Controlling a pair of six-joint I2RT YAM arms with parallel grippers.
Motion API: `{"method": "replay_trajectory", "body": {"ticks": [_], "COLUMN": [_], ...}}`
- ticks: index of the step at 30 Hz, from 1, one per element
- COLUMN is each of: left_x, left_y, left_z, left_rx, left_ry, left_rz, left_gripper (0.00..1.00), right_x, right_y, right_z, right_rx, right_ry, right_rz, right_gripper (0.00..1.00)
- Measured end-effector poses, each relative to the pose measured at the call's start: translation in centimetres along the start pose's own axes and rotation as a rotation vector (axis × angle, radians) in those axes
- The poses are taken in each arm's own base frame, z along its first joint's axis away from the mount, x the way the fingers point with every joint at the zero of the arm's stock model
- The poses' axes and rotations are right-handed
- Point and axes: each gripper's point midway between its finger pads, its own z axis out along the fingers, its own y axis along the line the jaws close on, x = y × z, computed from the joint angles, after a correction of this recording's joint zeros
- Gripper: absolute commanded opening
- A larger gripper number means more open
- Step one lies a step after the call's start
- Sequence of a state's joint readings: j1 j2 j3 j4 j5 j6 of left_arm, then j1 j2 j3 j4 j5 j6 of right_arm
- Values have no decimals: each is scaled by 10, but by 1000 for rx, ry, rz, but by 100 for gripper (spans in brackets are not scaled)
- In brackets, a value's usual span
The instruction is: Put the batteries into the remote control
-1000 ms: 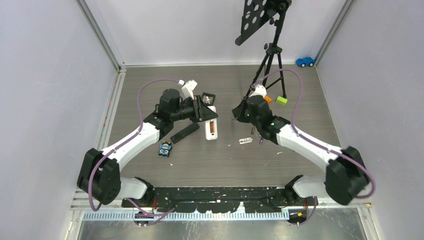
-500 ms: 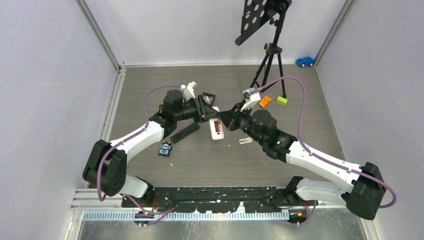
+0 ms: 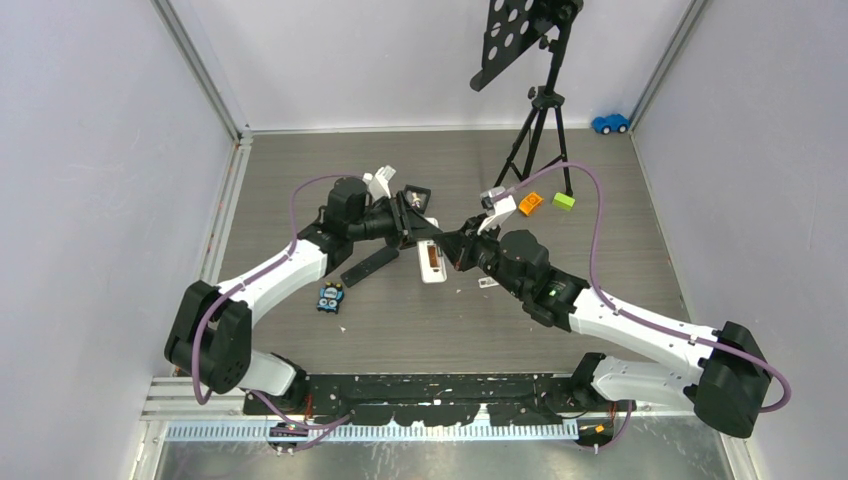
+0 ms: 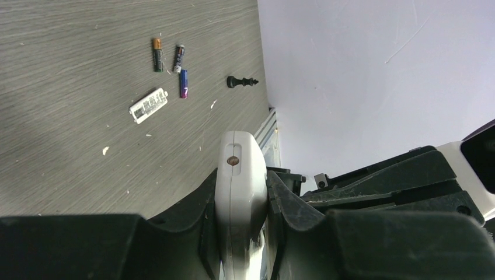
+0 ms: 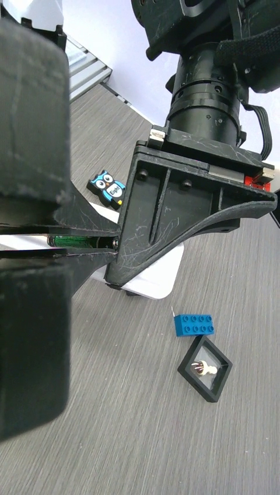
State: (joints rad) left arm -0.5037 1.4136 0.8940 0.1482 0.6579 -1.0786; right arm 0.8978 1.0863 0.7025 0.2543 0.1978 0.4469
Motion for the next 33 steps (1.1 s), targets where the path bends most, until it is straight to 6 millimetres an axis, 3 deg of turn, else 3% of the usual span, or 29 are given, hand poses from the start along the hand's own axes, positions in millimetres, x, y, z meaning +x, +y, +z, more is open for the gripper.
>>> {"method": "replay_trajectory", "body": {"ticks": [27, 33], "left_x": [-3, -3], "left_y": [-1, -2], "left_z": [-2, -2], "left_rx": [-1, 2], "left_ry": [5, 9], "left_rz": [-105, -129], "left_gripper": [0, 0], "right_x": [-4, 7], "right_y": [0, 2], "right_z": [1, 3], "right_rx": [22, 19], "right_ry": [-59, -34], "right_rz": [99, 95], "right_gripper": [15, 17]}}
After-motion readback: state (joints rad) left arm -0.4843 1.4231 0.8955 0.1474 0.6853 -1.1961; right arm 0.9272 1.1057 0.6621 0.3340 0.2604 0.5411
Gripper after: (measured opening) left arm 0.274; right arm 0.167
